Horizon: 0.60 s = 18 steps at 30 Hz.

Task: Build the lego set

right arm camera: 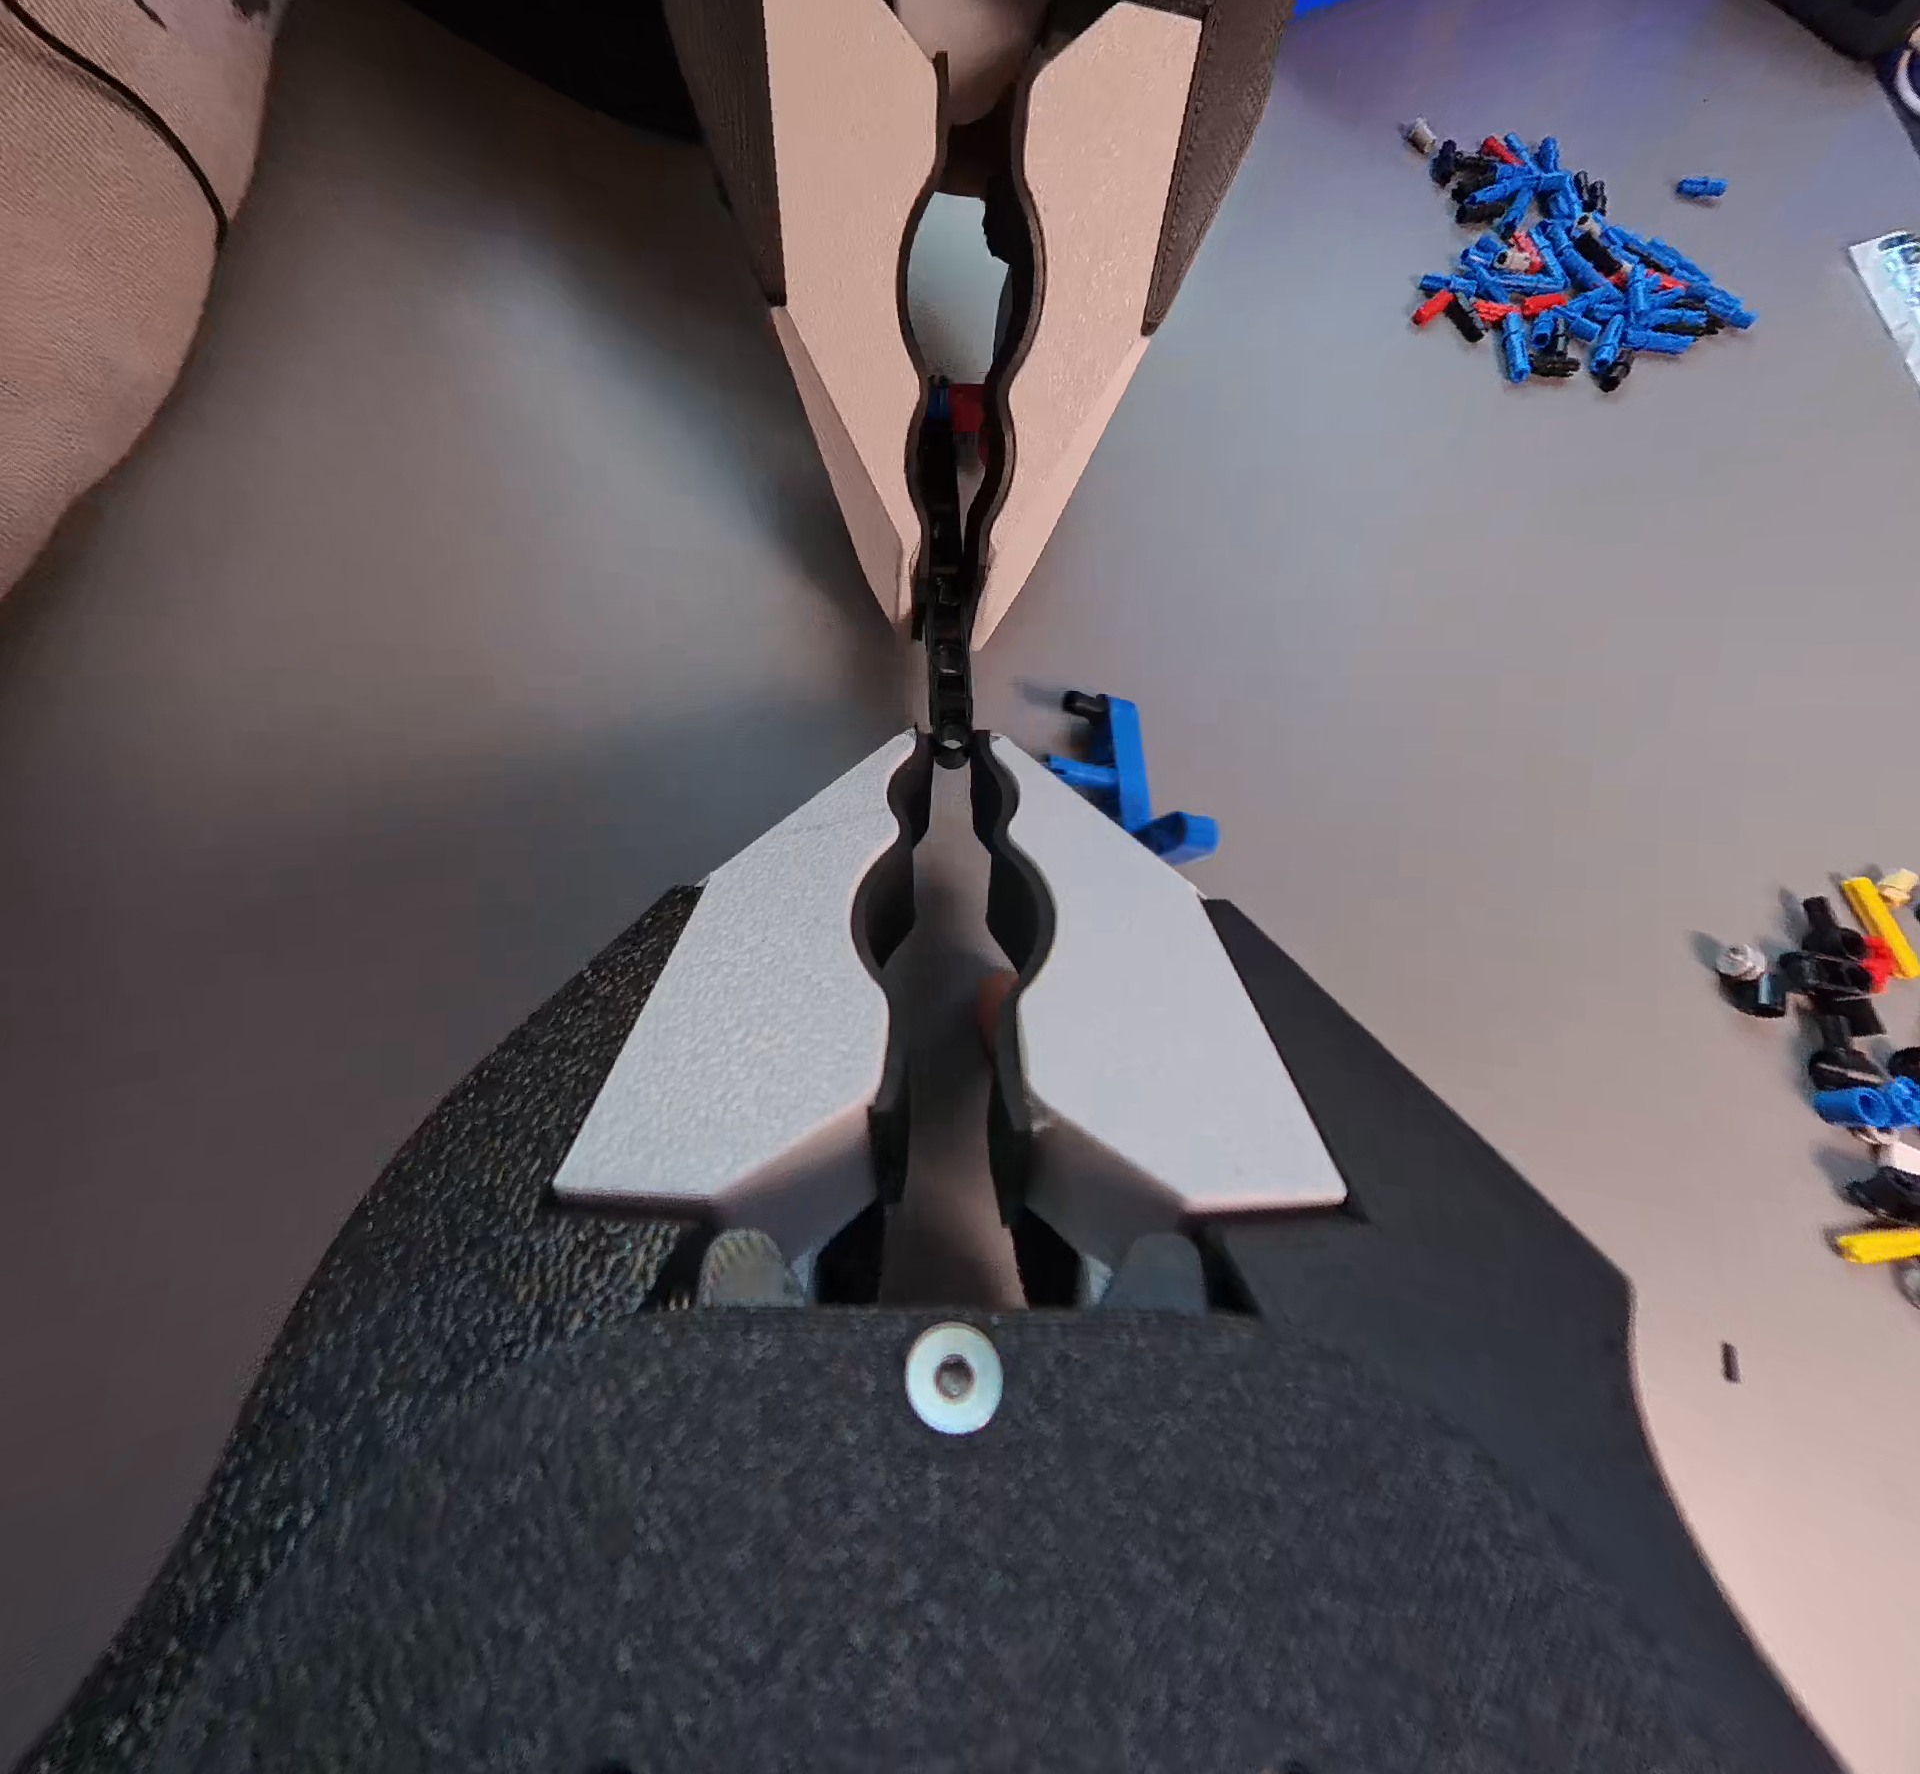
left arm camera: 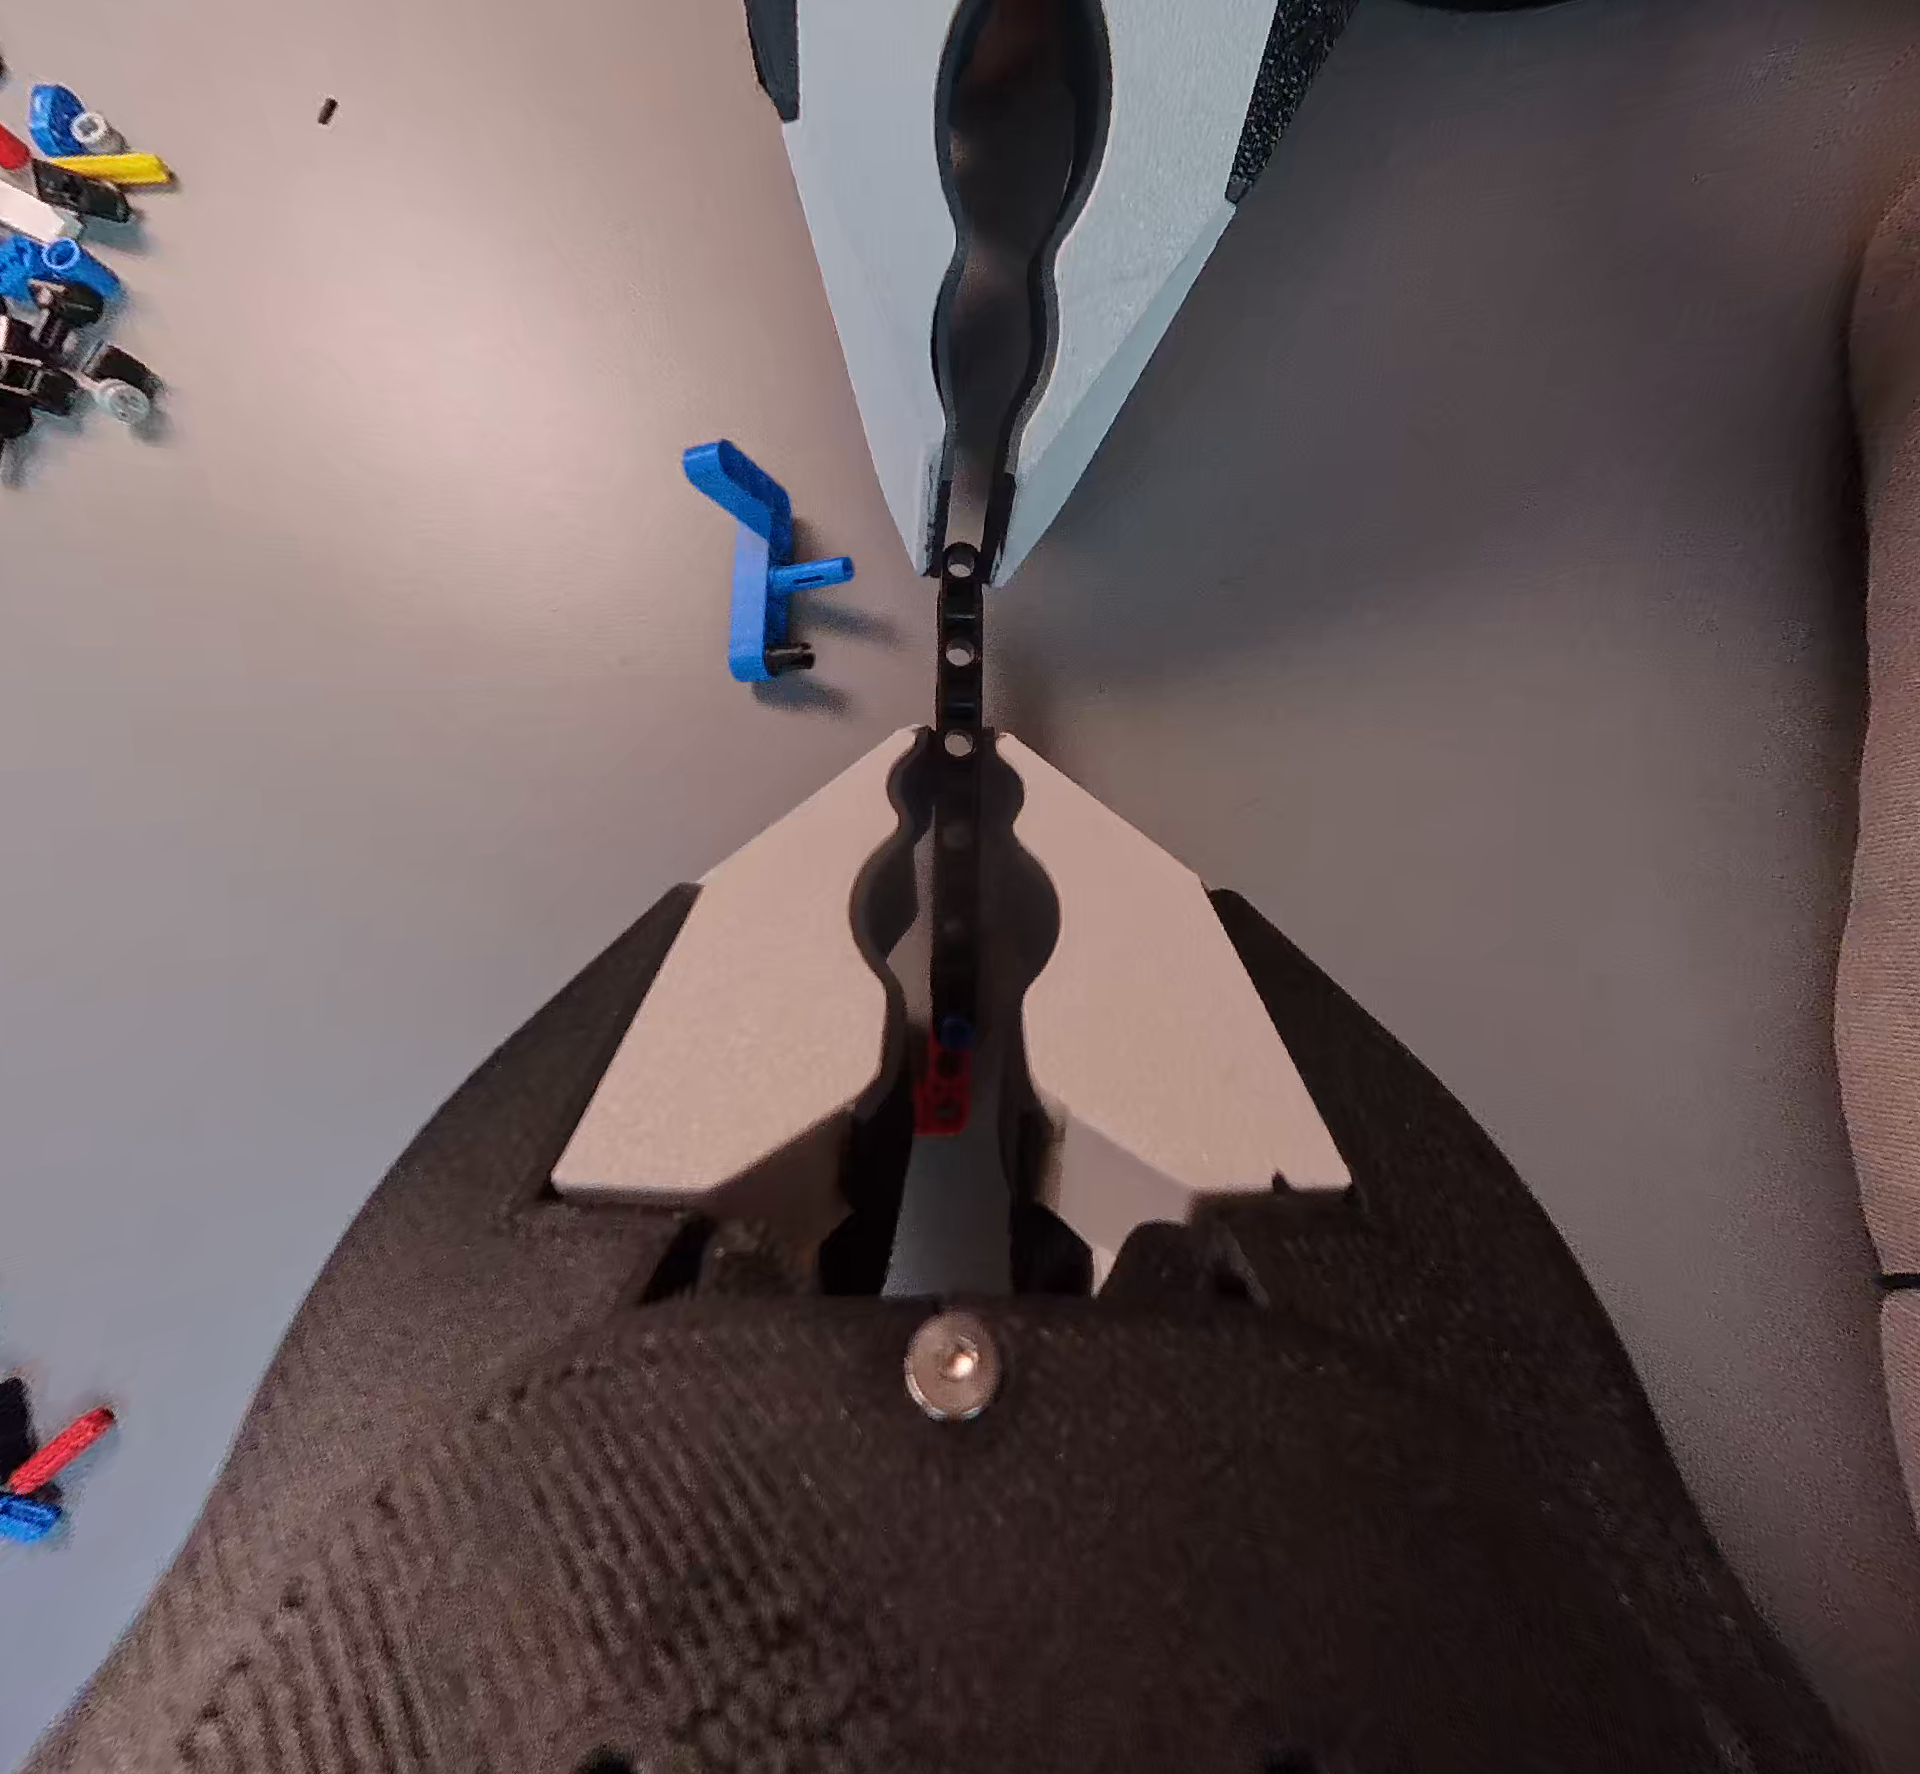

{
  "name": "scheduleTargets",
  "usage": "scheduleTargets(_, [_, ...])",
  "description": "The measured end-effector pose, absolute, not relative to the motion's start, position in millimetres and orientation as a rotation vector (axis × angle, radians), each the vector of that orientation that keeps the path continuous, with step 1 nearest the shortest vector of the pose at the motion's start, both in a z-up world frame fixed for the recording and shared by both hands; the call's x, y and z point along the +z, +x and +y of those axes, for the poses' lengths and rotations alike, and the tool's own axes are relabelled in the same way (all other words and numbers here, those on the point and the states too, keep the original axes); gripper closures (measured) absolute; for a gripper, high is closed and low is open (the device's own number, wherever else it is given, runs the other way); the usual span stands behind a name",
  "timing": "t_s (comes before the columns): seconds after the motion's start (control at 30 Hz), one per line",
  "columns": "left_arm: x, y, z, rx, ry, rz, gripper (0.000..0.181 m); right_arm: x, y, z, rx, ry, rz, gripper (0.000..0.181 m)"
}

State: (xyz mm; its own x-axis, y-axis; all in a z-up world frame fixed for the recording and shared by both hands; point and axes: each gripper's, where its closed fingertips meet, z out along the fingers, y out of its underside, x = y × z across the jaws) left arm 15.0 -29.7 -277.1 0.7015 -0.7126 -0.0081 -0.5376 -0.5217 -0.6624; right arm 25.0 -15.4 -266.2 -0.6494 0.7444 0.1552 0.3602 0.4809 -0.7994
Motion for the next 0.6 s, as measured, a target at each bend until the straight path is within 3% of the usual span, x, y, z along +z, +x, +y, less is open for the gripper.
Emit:
scheduleTargets(0.23, [-265,7,-24,-0.360,-2.214,0.916,0.175,-253,19,-8,1.137,-0.972,-2.169,0.173])
scheduleTargets(0.47, [-265,-9,-28,-0.324,-2.228,0.943,0.175,-263,5,33,0.915,-0.927,-2.326,0.144])
scheduleTargets(0.5, [-266,-7,-31,-0.339,-2.231,0.952,0.175,-270,1,36,0.896,-0.935,-2.373,0.146])
scheduleTargets(0.57, [-269,-4,-34,-0.339,-2.236,0.967,0.175,-277,-2,36,0.926,-0.986,-2.478,0.175])
scheduleTargets(0.6, [-272,-4,-36,-0.334,-2.243,0.976,0.175,-274,0,32,0.996,-1.050,-2.522,0.175])
